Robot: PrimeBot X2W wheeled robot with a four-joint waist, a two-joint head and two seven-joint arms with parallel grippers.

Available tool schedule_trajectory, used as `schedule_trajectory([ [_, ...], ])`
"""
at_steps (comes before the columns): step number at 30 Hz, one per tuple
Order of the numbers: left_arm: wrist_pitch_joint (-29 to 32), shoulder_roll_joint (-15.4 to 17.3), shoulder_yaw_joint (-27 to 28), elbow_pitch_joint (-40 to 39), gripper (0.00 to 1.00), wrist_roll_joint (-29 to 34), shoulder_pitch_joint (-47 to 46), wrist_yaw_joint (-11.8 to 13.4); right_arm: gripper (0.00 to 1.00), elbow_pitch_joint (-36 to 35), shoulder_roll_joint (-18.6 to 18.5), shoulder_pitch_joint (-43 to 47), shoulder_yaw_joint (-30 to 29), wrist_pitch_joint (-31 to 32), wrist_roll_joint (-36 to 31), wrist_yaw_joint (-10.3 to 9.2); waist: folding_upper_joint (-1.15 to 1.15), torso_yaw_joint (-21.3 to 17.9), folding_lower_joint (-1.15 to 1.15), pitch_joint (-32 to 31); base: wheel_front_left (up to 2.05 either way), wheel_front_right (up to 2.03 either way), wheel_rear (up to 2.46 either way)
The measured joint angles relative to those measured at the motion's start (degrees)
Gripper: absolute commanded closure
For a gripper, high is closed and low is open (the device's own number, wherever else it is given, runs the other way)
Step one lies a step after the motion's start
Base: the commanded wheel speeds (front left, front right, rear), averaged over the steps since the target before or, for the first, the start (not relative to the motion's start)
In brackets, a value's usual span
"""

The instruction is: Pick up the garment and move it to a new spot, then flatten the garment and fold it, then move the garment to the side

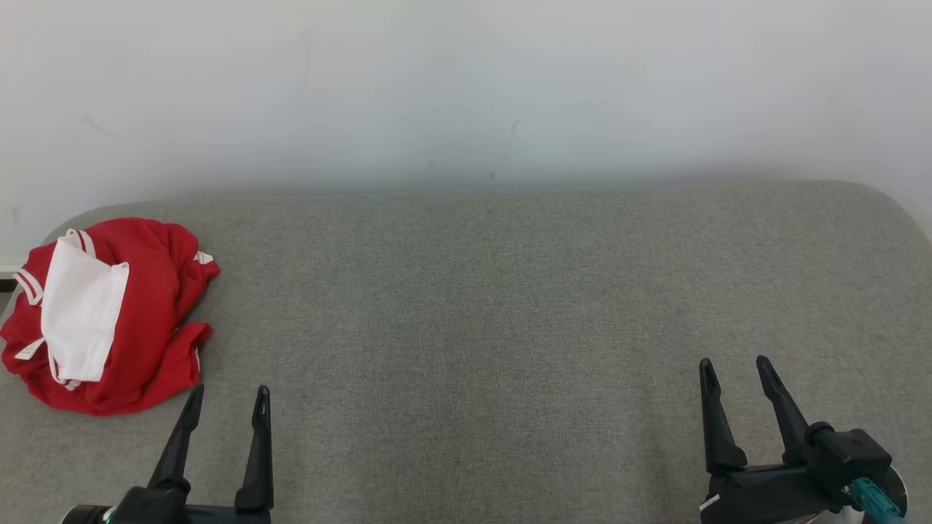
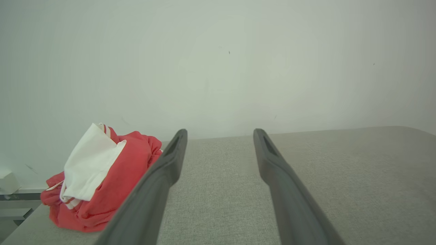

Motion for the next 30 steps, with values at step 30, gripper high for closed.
schedule_trajectory([
  [30,0.00,0.31,0.41,3.58,0.00,-1.55,-0.06,-0.44,0.00,-2.02,0.22,1.26,-1.42,4.11,0.82,0.00,0.00,1.03,0.00,-0.61,0.00,0.00,0.00],
])
